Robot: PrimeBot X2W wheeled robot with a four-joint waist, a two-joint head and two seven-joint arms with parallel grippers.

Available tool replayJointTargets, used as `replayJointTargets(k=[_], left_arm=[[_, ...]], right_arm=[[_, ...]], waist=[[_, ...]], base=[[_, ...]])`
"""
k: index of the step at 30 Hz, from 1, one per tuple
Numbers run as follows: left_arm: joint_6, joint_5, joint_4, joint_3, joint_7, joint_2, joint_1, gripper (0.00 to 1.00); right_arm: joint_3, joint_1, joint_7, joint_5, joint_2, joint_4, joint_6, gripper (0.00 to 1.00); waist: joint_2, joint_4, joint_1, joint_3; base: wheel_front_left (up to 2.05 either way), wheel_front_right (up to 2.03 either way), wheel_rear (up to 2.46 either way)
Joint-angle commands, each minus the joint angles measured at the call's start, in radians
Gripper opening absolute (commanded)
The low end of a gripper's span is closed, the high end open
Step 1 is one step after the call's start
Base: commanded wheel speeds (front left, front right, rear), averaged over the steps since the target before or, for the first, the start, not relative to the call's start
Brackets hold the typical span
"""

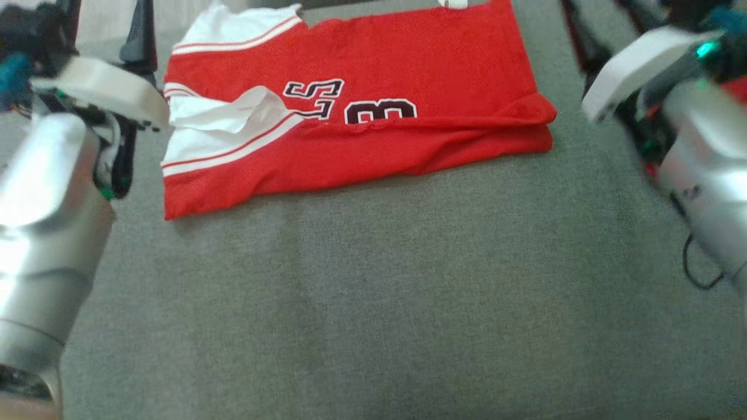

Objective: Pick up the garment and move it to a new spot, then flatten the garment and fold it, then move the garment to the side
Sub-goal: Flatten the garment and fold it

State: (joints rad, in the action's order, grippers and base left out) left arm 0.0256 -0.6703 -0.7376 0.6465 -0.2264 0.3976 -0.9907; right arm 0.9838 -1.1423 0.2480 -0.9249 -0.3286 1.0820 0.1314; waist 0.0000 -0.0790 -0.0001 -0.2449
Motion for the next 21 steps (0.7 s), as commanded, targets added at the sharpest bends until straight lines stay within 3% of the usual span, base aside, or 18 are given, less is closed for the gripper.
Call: replayJointTargets(k=[1,5,8,11,16,21], left_arm=[[0.017,0.01,0.033,-0.042,-0.019,0.036,-0.006,1.0],[0.068,0.037,0.15,-0.117,-0.034,0.007,0.093,1.0],[0.084,0.09,0.307,-0.2,-0.035,-0.024,0.222,1.0],[0.07,0.155,0.431,-0.258,-0.035,-0.057,0.367,1.0],[0.07,0.233,0.535,-0.369,-0.035,-0.134,0.555,1.0],[0.031,0.28,0.54,-0.457,-0.035,-0.212,0.696,1.0]], right_arm=[[-0.075,-0.027,0.013,0.039,-0.024,-0.053,-0.001,1.0],[-0.393,0.114,0.013,0.217,-0.036,-0.212,-0.001,1.0],[-0.623,0.279,0.013,0.367,0.02,-0.349,-0.001,1.0],[-0.775,0.44,0.014,0.518,0.107,-0.474,-0.001,1.0],[-0.893,0.641,0.014,0.692,0.224,-0.623,-0.001,1.0],[-0.914,0.785,0.014,0.771,0.272,-0.675,-0.001,1.0]], waist=[[0.0,0.007,0.0001,0.025],[0.0,0.015,0.0001,0.075],[0.0,0.017,0.0001,0.108],[0.0,0.015,0.0001,0.133],[0.0,0.01,0.0001,0.157],[0.0,0.002,0.0001,0.176]], base=[[0.0,0.0,0.0],[0.0,0.0,0.0],[0.0,0.0,0.0],[0.0,0.0,0.0],[0.0,0.0,0.0],[0.0,0.0,0.0]])
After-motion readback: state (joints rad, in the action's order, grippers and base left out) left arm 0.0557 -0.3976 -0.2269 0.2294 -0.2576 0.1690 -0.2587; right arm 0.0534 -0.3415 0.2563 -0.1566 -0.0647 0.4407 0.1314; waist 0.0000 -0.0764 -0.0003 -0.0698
